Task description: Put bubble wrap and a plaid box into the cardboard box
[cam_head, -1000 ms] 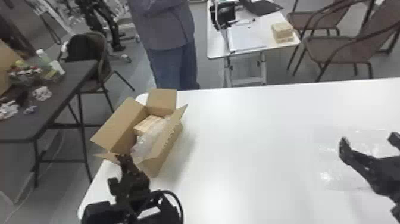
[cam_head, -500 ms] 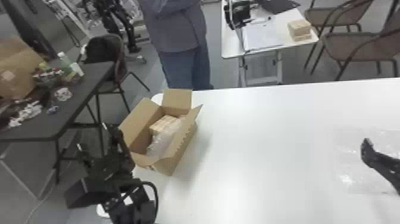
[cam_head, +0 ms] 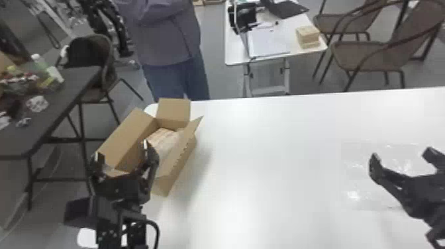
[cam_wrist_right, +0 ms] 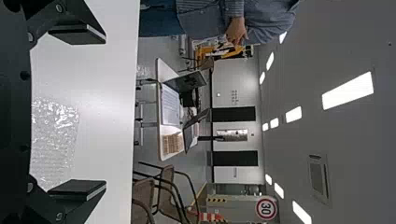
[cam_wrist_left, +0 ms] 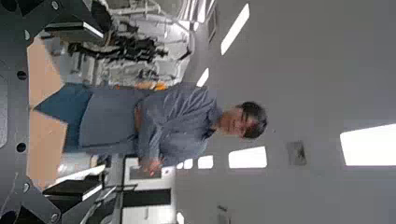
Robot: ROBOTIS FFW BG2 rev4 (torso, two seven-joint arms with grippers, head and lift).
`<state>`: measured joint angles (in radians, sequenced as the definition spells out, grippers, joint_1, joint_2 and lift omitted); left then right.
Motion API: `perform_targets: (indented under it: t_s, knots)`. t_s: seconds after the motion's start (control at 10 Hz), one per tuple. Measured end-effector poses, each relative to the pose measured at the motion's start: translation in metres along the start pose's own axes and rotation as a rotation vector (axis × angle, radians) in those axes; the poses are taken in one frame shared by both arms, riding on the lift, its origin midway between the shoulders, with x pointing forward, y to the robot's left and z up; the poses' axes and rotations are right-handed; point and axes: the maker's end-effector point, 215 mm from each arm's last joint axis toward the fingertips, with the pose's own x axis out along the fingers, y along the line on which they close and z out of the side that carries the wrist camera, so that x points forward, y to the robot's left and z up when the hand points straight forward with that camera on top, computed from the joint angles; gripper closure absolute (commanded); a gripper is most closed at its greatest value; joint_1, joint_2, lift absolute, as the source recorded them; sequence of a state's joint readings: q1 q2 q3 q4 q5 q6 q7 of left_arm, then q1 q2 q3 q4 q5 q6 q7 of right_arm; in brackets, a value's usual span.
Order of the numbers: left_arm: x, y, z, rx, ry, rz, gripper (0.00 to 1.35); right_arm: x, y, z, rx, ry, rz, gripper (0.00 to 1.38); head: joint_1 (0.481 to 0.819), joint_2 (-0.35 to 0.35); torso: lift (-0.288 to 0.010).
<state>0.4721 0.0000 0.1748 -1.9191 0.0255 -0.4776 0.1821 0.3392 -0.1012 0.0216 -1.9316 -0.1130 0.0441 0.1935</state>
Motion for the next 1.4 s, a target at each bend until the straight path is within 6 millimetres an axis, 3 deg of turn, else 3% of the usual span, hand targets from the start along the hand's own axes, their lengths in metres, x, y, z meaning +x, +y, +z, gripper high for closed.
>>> perform_targets:
  t_s: [0.2, 0.3, 0.5, 0.9, 1.4]
  knots:
    - [-0.017, -0.039, -0.022, 0.03, 0.073, -0.133, 0.2, -0.013, 0.003, -0.001, -0.01, 0.019, -0.008, 0.19, 0.695, 0.161, -0.104]
    - [-0.031, -0.045, -0.032, 0.074, 0.118, -0.171, 0.2, -0.022, 0.005, -0.004, -0.025, 0.036, -0.01, 0.19, 0.695, 0.154, -0.104]
    - [-0.06, -0.043, -0.05, 0.128, 0.21, -0.203, 0.2, -0.04, 0.005, -0.011, -0.065, 0.072, -0.018, 0.2, 0.695, 0.146, -0.104]
    - [-0.093, -0.029, -0.065, 0.167, 0.282, -0.203, 0.2, -0.084, 0.008, -0.045, -0.066, 0.167, -0.062, 0.2, 0.695, 0.157, -0.104]
    - [-0.11, -0.026, -0.073, 0.188, 0.328, -0.215, 0.2, -0.092, 0.01, -0.053, -0.047, 0.186, -0.072, 0.2, 0.695, 0.161, -0.104]
